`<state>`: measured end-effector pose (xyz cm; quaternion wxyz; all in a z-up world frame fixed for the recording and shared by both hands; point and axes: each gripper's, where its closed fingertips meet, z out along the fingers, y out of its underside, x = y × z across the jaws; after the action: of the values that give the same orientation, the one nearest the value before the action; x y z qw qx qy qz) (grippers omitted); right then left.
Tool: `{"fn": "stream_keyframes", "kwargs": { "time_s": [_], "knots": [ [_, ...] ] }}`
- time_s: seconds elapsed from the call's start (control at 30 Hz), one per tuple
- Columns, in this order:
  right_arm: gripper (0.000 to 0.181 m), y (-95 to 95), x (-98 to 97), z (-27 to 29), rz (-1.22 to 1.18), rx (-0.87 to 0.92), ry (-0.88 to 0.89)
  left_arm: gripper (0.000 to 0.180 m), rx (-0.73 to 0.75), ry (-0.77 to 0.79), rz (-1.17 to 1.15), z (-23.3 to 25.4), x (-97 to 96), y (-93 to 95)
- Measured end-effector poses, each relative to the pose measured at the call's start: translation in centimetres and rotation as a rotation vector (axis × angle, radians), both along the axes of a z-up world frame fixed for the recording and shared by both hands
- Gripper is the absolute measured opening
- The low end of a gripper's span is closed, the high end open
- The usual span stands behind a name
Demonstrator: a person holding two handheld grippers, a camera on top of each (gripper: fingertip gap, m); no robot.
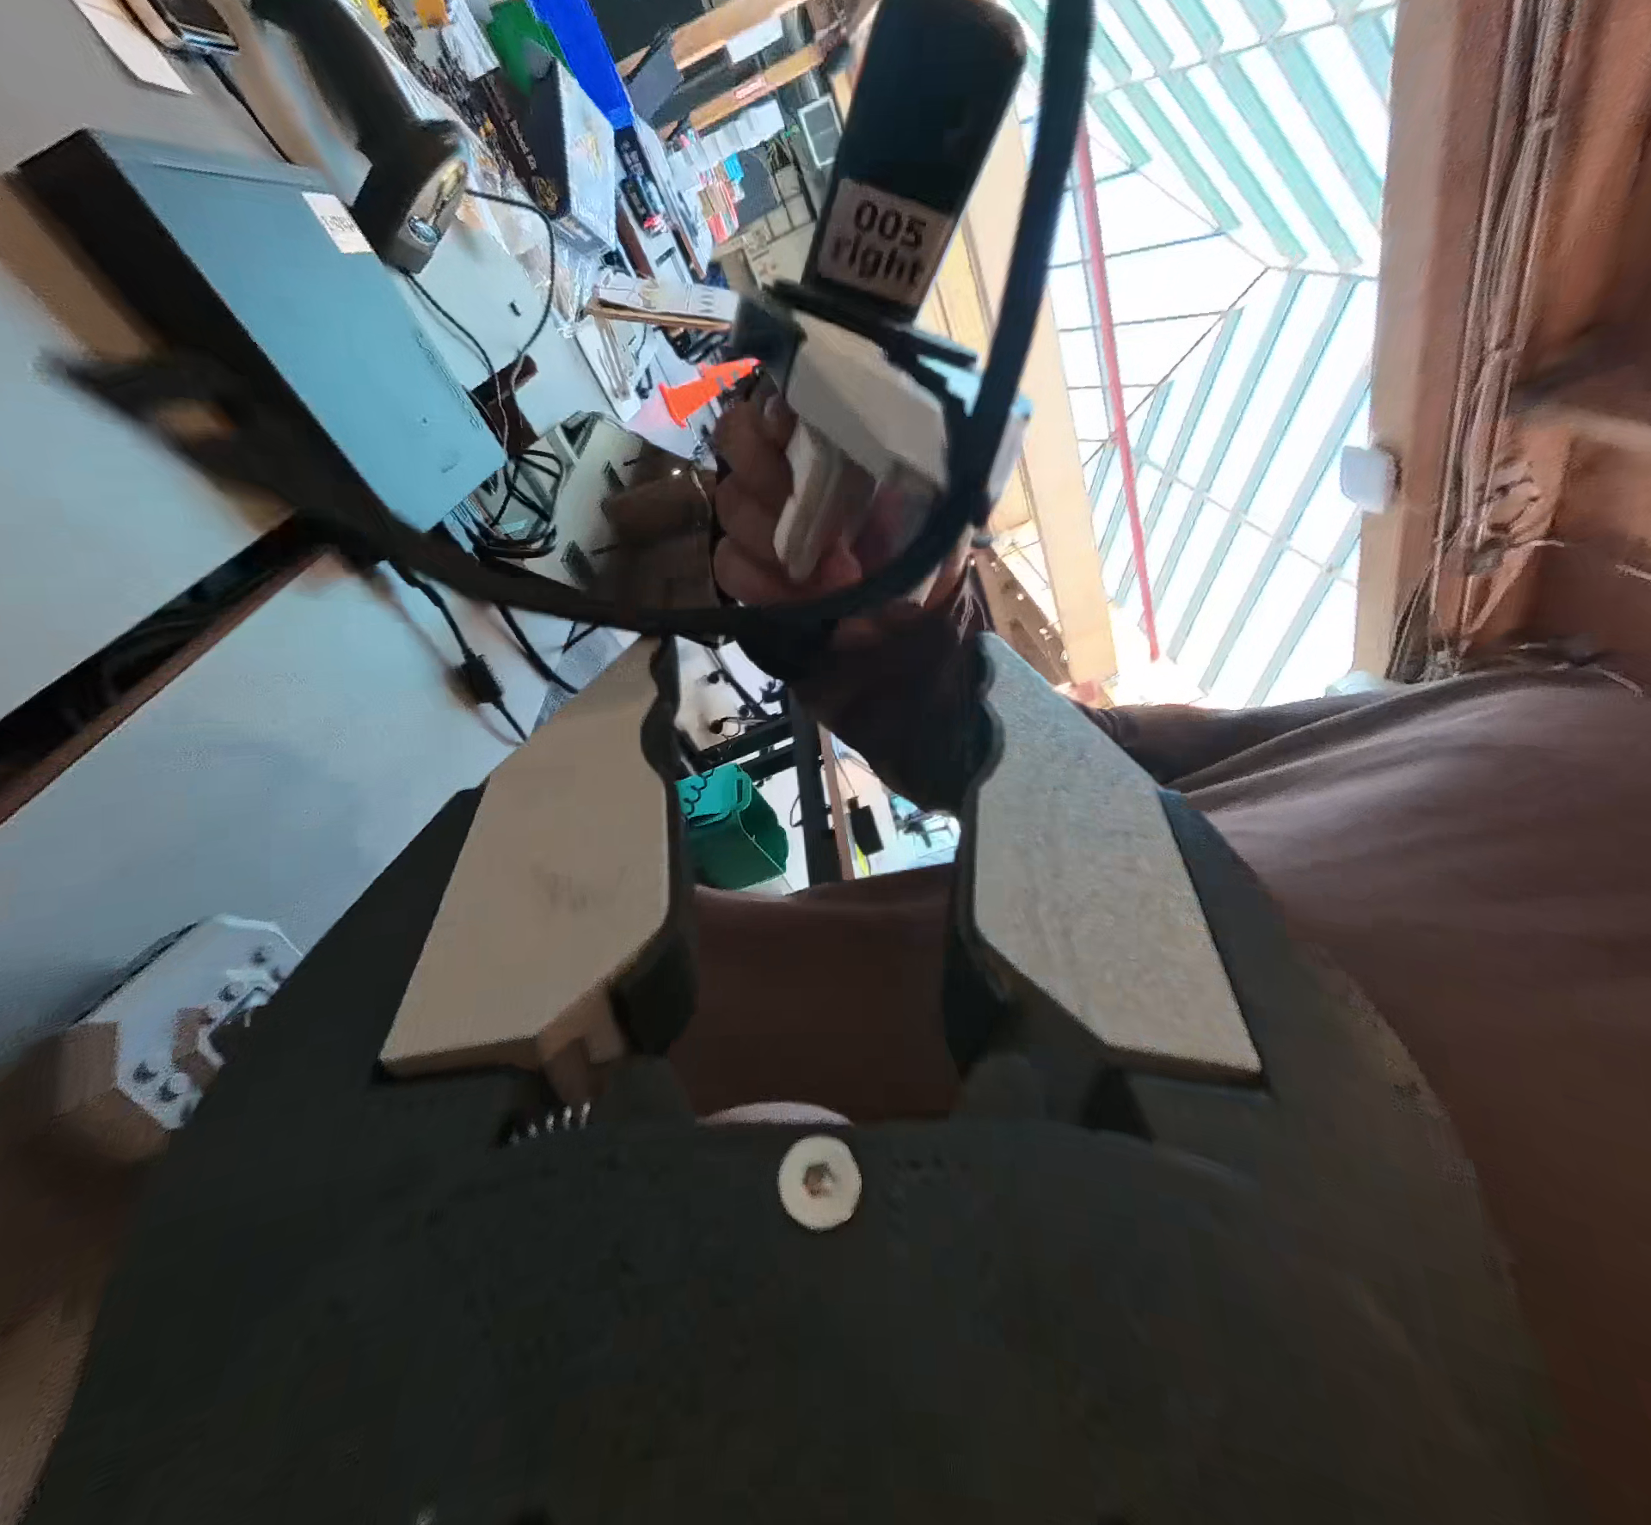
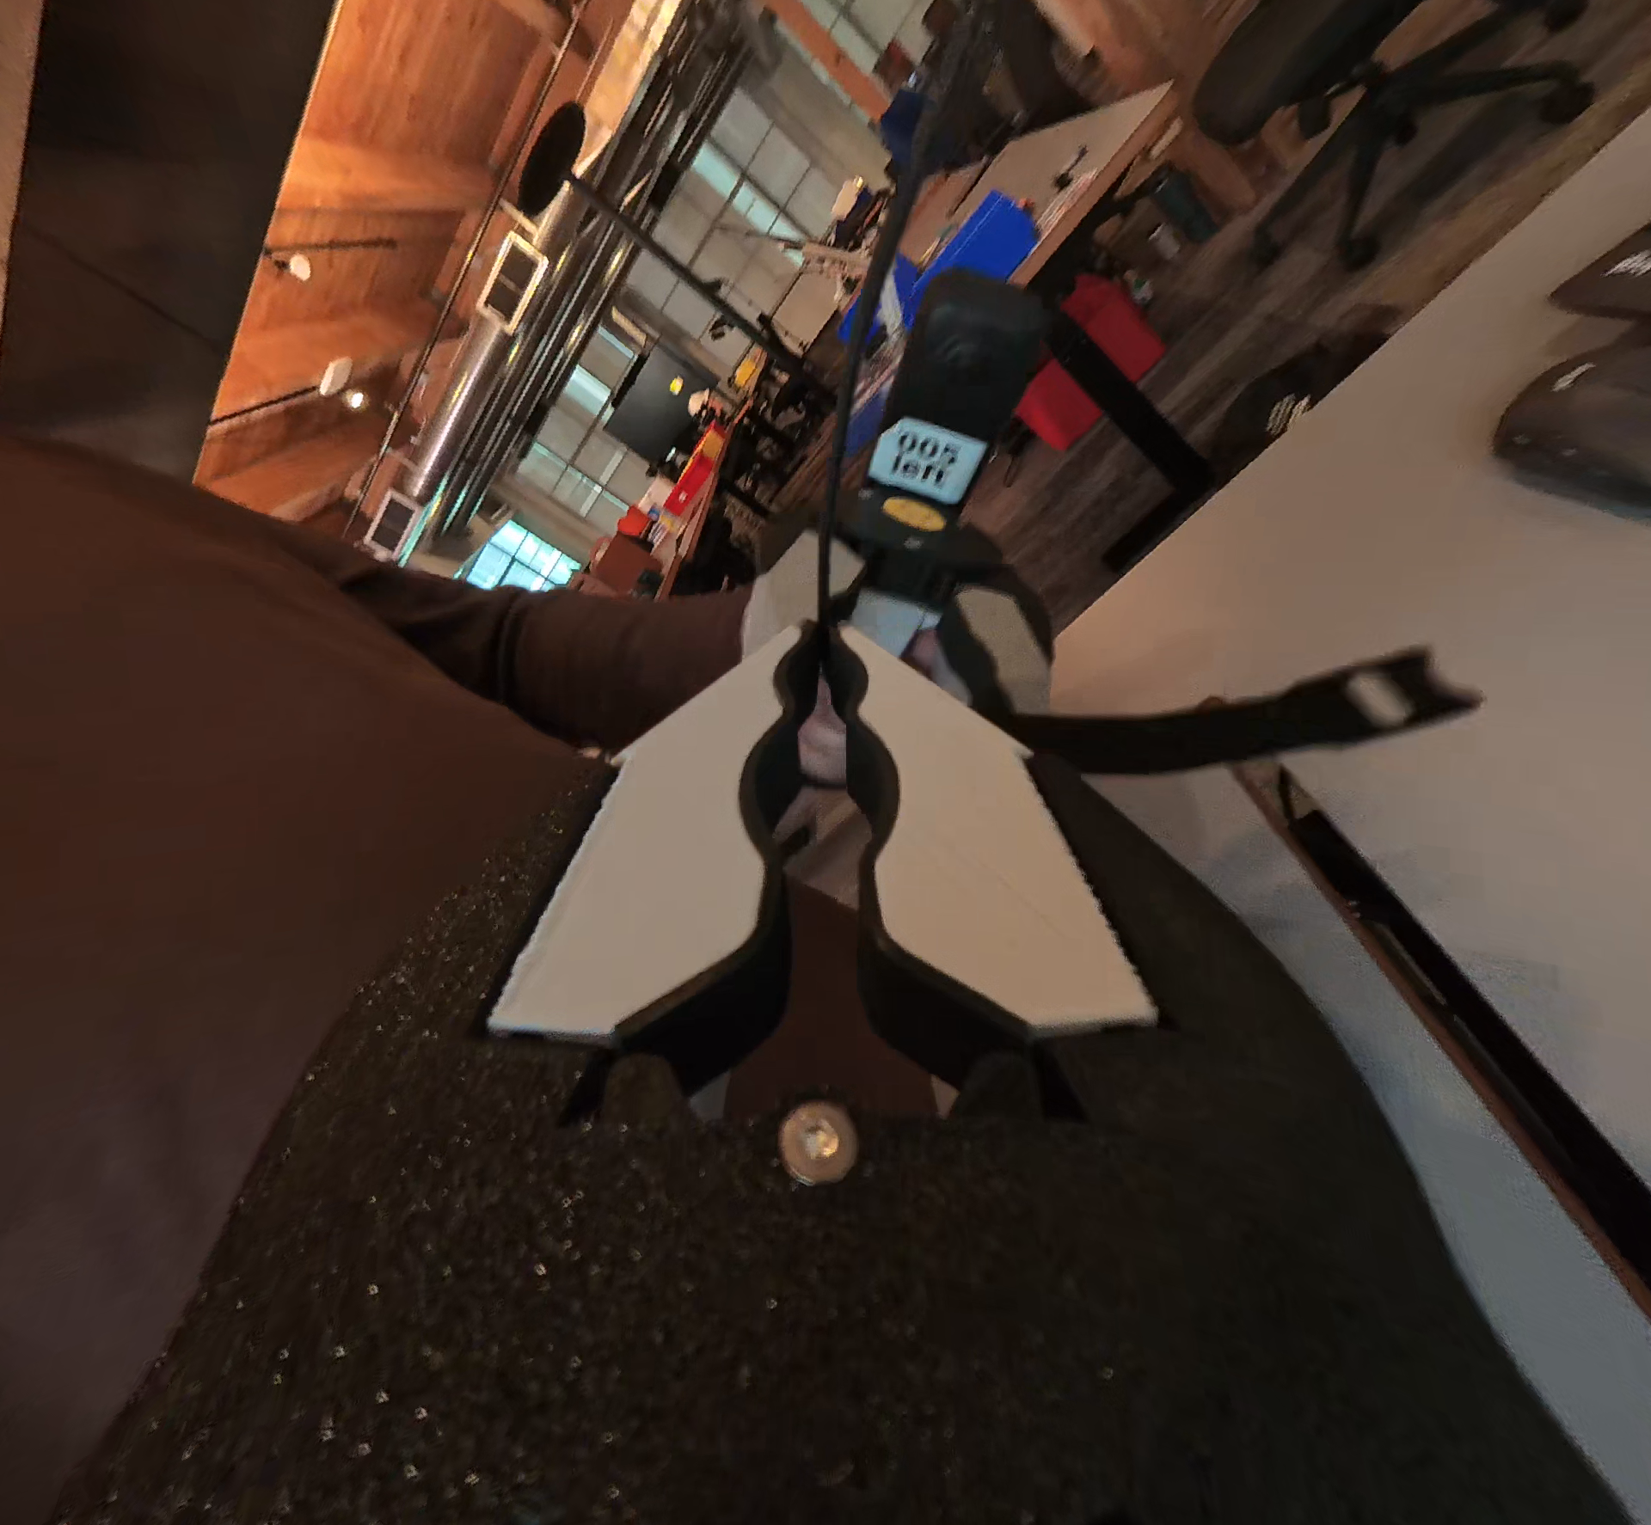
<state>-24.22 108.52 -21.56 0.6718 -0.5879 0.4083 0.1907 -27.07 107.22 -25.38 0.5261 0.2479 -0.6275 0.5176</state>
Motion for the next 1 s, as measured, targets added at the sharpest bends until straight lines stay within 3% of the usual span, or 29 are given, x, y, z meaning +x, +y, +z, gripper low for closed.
{"fn": "stream_keyframes", "kwargs": {
  "time_s": [0.23, 0.43, 0.7, 0.9, 1.0],
  "knots": [
    [0.000, 1.6, -1.6, -1.7, 0.098, 0.015, 0.107, 0.073, 0.035, -0.184, -0.062, -0.8, -1.3, 0.3],
    [0.000, 2.3, -2.6, -1.9, 0.146, 0.004, 0.096, 0.072, -0.009, -0.028, -0.002, -0.4, 0.0, 0.3],
    [0.000, 2.4, -3.1, -3.0, 0.182, -0.021, 0.138, 0.035, -0.065, -0.008, 0.055, 0.4, 1.1, 0.7],
    [0.001, 2.1, -2.6, -4.4, 0.156, -0.089, 0.169, 0.005, -0.028, -0.065, 0.067, -0.1, 1.4, 0.8],
    [0.009, 1.5, -2.3, -4.7, 0.142, -0.138, 0.158, 0.001, 0.001, -0.089, 0.064, -0.7, 1.5, 1.0]
  ]
}}
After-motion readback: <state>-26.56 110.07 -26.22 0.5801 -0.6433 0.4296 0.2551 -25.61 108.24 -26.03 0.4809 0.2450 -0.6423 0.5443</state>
